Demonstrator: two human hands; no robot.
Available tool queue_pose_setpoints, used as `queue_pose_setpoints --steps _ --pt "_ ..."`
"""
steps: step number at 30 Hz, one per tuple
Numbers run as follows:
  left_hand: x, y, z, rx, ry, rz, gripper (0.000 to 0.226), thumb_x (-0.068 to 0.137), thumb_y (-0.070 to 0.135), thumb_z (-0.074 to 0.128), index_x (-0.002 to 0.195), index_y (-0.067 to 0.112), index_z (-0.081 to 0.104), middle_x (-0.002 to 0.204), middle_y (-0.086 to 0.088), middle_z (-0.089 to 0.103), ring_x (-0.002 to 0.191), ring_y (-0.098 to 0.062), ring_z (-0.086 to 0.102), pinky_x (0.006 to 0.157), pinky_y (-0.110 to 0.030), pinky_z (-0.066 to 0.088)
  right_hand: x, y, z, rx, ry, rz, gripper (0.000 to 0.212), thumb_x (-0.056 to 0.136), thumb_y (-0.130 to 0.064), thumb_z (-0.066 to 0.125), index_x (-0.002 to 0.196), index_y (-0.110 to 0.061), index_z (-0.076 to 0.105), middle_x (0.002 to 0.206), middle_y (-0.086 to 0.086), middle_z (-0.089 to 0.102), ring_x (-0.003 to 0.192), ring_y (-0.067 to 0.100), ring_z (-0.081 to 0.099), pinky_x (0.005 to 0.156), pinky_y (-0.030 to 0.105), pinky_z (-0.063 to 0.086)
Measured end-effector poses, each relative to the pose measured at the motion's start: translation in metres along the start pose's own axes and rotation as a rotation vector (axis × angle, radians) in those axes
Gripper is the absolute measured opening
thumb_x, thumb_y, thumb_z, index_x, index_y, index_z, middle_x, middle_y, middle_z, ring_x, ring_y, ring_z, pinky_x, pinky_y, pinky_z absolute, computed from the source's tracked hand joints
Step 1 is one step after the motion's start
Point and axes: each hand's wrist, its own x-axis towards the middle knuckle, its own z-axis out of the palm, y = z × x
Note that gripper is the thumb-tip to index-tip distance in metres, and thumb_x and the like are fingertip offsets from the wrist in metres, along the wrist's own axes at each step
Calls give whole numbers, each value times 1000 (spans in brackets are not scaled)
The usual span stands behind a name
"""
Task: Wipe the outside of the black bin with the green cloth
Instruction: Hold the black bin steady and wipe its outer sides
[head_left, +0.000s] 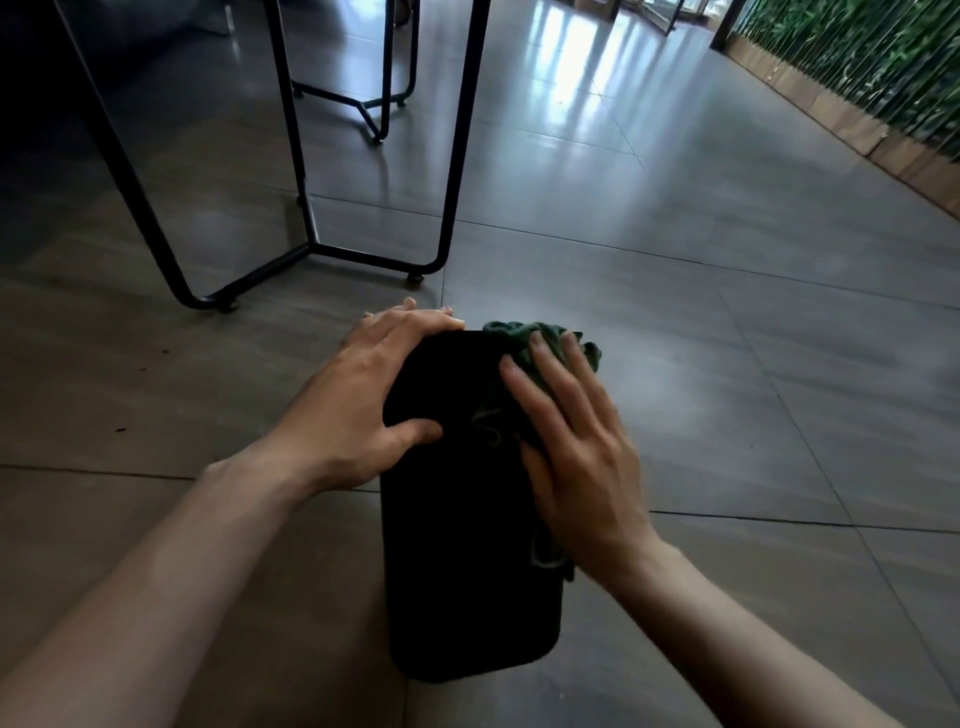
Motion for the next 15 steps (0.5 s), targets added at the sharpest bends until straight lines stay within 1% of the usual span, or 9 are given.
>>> queue_pose_setpoints --steps 2,5,6,7,8,9,11,13,15 --pt "0 -1 -1 3 8 4 86 74 16 83 144 37 39 153 18 40 152 -5 17 125 -41 20 -30 -8 11 -70 -50 -170 51 107 -19 51 157 -21 43 167 8 36 158 35 22 120 59 34" --pt "0 0 0 -1 -8 14 85 74 18 83 144 38 38 154 20 38 152 -2 14 125 -37 17 -107 -18 23 -251 -235 -615 46 111 -22 43 157 -27 42 165 2 39 156 35 28 125 54 27" --pt "0 1 1 -8 -17 19 86 74 19 83 144 40 38 155 22 37 151 0 13 125 -34 16 -122 -18 20 -328 -273 -740 46 111 -24 43 157 -29 41 164 0 41 154 34 32 127 54 23" --pt "0 2 2 -15 -24 26 86 74 19 83 144 40 38 155 23 36 151 1 12 124 -31 15 -125 -14 16 -374 -298 -803 46 111 -25 44 157 -30 41 164 -2 41 154 33 34 128 52 22" --pt "0 2 3 -18 -26 32 87 74 18 84 144 40 39 154 23 37 151 1 12 123 -30 15 -118 -10 12 -365 -307 -799 48 110 -24 45 157 -30 40 164 -2 42 154 32 34 127 51 25" --pt "1 2 2 -17 -25 34 87 73 16 83 144 39 39 154 23 37 151 1 13 124 -31 15 -103 -7 9 -316 -295 -727 49 109 -22 45 158 -30 40 165 0 41 155 33 32 125 49 29" --pt "3 2 2 -15 -23 32 87 73 14 83 144 37 40 154 21 39 152 -2 14 125 -34 17 -63 -3 1 -167 -199 -446 48 110 -23 43 158 -29 41 167 3 38 157 31 27 122 49 32" --pt "3 1 1 -21 -22 25 87 73 14 83 144 37 40 154 18 40 152 -4 15 124 -35 18 -21 2 -5 -66 -75 -178 49 109 -23 46 157 -26 42 168 5 35 159 30 23 119 55 37" --pt "3 1 0 -17 -19 17 87 72 15 84 143 37 40 154 18 40 152 -4 16 123 -33 18 0 3 -2 -9 -17 -47 55 104 -17 54 157 -22 41 168 7 34 160 31 19 118 59 38"
